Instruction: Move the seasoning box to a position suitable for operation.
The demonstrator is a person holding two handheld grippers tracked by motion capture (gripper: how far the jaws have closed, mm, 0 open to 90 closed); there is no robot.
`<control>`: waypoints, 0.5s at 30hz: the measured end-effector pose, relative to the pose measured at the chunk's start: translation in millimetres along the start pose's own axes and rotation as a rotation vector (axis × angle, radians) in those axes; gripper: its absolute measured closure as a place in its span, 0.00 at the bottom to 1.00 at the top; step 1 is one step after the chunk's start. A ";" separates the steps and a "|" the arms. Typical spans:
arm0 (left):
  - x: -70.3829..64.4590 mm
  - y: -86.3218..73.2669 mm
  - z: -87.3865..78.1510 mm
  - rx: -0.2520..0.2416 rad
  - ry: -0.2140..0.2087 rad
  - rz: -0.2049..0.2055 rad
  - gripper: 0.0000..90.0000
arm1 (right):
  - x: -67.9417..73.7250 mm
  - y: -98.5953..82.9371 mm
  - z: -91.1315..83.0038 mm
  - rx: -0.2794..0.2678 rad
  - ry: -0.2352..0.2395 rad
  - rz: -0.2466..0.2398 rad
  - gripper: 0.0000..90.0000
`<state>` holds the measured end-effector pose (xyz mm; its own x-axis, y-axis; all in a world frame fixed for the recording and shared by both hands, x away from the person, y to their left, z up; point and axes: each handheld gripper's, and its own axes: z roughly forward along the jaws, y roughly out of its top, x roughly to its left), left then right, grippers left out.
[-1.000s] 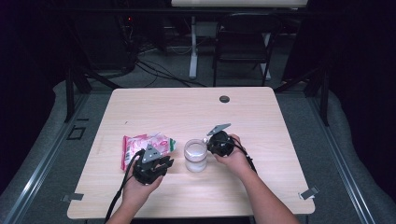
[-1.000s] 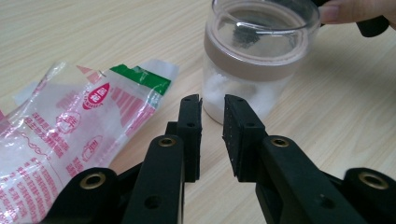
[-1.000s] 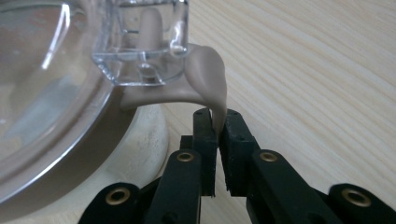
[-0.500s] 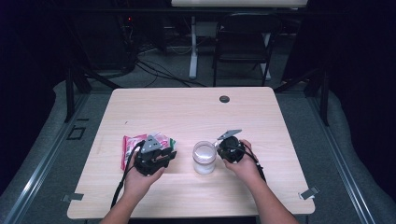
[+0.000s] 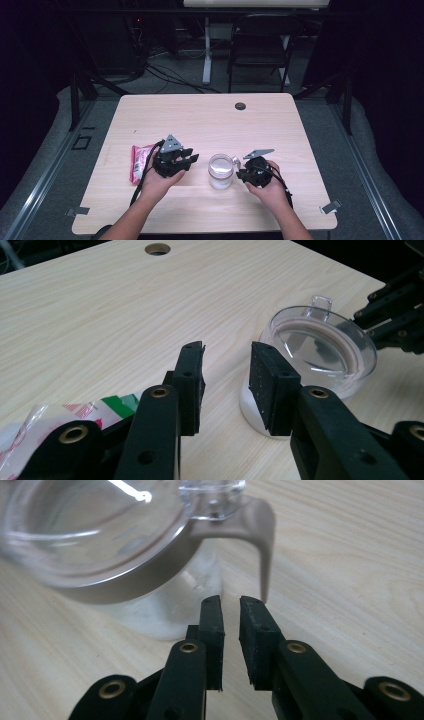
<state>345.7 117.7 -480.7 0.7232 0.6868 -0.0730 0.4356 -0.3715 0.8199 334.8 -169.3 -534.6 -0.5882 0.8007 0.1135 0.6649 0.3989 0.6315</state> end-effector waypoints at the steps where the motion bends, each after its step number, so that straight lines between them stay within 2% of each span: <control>1: 0.0 0.7 1.2 0.003 -0.006 -0.001 0.74 | 2.1 -0.8 -1.0 0.002 -0.008 -0.014 0.87; 4: -1.4 2.2 3.8 0.007 -0.009 0.008 0.74 | 3.1 -3.0 -5.0 -0.004 -0.036 -0.037 0.86; 7: -2.9 2.5 5.6 0.008 -0.005 0.016 0.74 | -2.1 -4.0 -10.9 -0.019 -0.037 -0.011 0.86; 13: -6.2 -1.1 8.8 0.030 -0.010 0.029 0.75 | -12.0 2.9 -31.6 -0.109 -0.008 0.078 0.89; 15: -8.7 -2.2 9.5 0.042 -0.010 0.039 0.76 | -12.2 7.0 -36.9 -0.134 -0.001 0.089 0.90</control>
<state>343.6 106.6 -487.3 0.7452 0.6652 -0.0472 0.4292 -0.4242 0.7974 329.7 -192.8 -503.3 -0.5290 0.8308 0.1730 0.6469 0.2629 0.7159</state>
